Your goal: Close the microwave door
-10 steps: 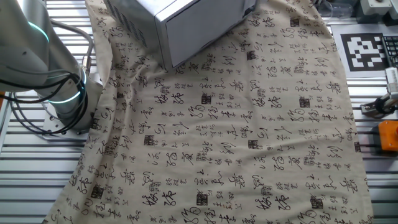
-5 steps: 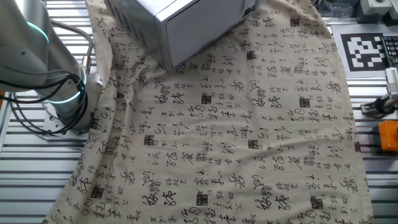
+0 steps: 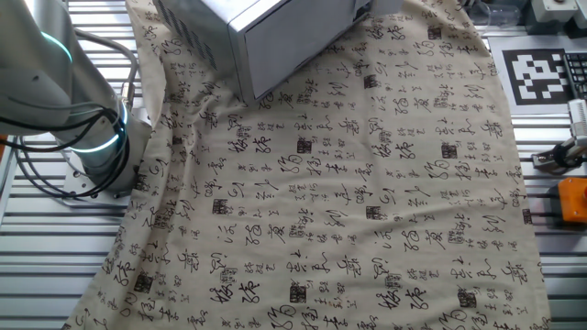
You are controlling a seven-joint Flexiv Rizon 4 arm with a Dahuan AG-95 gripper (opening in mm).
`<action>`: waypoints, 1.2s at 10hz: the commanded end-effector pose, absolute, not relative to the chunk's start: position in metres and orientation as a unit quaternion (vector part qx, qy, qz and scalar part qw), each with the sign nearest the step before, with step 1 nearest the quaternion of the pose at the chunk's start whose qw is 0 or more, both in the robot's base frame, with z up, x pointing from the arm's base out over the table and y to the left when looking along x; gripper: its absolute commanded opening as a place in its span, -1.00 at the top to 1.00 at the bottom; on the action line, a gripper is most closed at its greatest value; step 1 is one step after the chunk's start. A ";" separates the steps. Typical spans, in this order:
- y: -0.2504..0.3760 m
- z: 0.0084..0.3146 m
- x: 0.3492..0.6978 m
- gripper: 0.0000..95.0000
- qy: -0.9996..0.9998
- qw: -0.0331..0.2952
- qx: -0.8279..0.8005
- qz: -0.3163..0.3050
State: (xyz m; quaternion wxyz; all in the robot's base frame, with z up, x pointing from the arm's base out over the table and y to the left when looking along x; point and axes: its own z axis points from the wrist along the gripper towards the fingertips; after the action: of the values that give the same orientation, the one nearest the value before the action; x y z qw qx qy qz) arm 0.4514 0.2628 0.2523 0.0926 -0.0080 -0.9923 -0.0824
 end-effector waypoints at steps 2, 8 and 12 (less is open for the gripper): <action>0.238 0.248 0.459 1.00 -0.992 0.085 0.085 -0.023; 0.186 0.215 0.479 1.00 -0.988 0.081 0.130 0.004; 0.181 0.211 0.480 1.00 -0.988 0.081 0.130 0.003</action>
State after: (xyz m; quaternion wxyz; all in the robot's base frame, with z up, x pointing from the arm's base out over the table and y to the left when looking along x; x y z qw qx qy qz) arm 0.4784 0.1818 0.2125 0.0814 0.1308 -0.9881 0.0023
